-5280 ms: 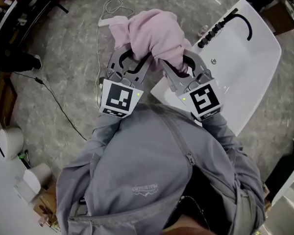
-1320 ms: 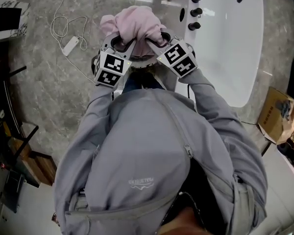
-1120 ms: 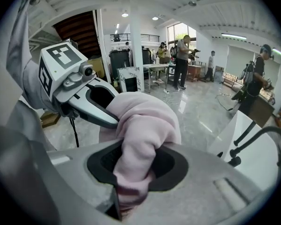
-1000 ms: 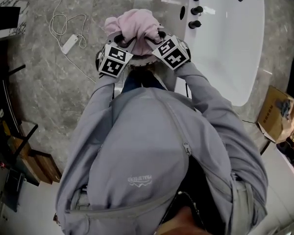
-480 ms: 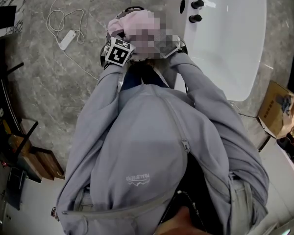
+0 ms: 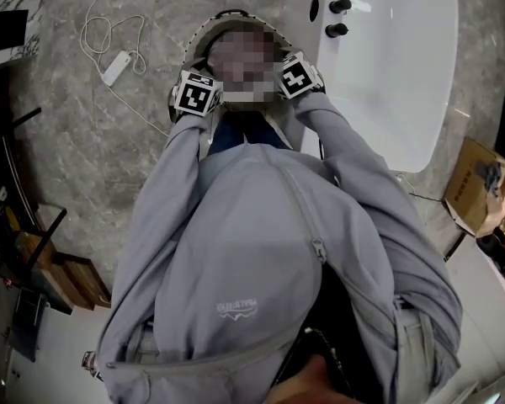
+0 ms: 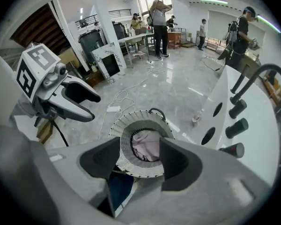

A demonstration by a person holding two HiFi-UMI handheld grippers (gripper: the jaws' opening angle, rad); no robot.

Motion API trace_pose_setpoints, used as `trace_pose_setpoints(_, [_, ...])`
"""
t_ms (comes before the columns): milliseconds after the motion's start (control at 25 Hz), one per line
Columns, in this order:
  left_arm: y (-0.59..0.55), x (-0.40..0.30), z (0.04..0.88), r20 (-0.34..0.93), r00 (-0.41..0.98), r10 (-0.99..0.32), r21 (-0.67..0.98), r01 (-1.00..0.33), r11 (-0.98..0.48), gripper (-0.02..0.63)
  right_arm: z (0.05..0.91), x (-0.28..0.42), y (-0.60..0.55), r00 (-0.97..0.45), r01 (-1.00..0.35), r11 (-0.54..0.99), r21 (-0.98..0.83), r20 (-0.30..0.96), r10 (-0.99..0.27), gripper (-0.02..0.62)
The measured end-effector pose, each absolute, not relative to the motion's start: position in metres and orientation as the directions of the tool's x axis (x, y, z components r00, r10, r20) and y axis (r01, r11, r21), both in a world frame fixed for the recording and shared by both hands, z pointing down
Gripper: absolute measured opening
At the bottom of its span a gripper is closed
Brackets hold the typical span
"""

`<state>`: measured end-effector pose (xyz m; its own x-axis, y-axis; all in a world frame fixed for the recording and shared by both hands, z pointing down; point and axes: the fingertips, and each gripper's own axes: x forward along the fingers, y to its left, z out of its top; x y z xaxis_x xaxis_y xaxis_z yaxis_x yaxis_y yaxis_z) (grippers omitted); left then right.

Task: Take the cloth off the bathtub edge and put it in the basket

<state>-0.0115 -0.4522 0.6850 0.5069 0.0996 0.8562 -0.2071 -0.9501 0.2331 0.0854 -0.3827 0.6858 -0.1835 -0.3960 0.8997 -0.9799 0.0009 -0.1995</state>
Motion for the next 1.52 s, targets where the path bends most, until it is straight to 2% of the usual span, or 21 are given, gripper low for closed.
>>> trace_pose_setpoints(160, [-0.451,-0.008,0.677,0.841,0.534,0.089,0.231,-0.205,-0.951,0.252,0.677,0.082,-0.385,-0.175,-0.983,0.030,-0.179,0.889,-0.422,0.245])
trace_pose_setpoints(280, [-0.455,-0.006,0.665,0.816,0.575,0.061,0.223,-0.216,-0.951,0.250,0.662,0.080,-0.391,-0.164,-0.983,0.009,-0.183,0.855,-0.492,0.239])
trace_pose_setpoints(320, [-0.458,-0.005,0.658,0.803,0.595,0.044,0.218,-0.225,-0.950,0.219,0.654,0.080,-0.394,-0.155,-0.982,-0.013,-0.189,0.839,-0.521,0.222])
trace_pose_setpoints(360, [-0.461,-0.004,0.649,0.787,0.616,0.023,0.213,-0.237,-0.948,0.134,0.645,0.080,-0.397,-0.143,-0.981,-0.032,-0.191,0.822,-0.551,0.192])
trace_pose_setpoints(400, [-0.465,-0.004,0.640,0.769,0.639,0.000,0.207,-0.249,-0.946,0.067,0.636,0.080,-0.399,-0.127,-0.981,-0.045,-0.188,0.804,-0.581,0.135])
trace_pose_setpoints(480, [-0.470,-0.001,0.619,0.730,0.682,-0.043,0.196,-0.270,-0.943,0.032,0.615,0.081,-0.402,-0.094,-0.983,-0.061,-0.172,0.766,-0.636,0.053])
trace_pose_setpoints(560, [-0.475,0.001,0.597,0.693,0.715,-0.091,0.182,-0.296,-0.938,0.015,0.594,0.082,-0.403,-0.066,-0.982,-0.082,-0.167,0.725,-0.685,0.006])
trace_pose_setpoints(800, [-0.478,0.008,0.524,0.570,0.802,-0.176,0.150,-0.312,-0.938,0.006,0.526,0.081,-0.405,0.036,-0.972,-0.166,-0.164,0.596,-0.802,0.005])
trace_pose_setpoints(1080, [-0.470,0.023,0.411,0.360,0.887,-0.289,0.056,-0.330,-0.942,0.005,0.403,0.098,-0.397,0.143,-0.972,-0.199,-0.126,0.356,-0.923,0.005])
trace_pose_setpoints(1320, [-0.448,0.022,0.325,0.166,0.926,-0.340,-0.002,-0.345,-0.939,0.006,0.323,0.098,-0.372,0.229,-0.967,-0.245,-0.065,0.187,-0.955,0.005])
trace_pose_setpoints(1520, [-0.430,0.017,0.285,0.070,0.936,-0.344,-0.043,-0.341,-0.939,0.006,0.286,0.087,-0.355,0.255,-0.967,-0.254,0.016,0.099,-0.962,0.005])
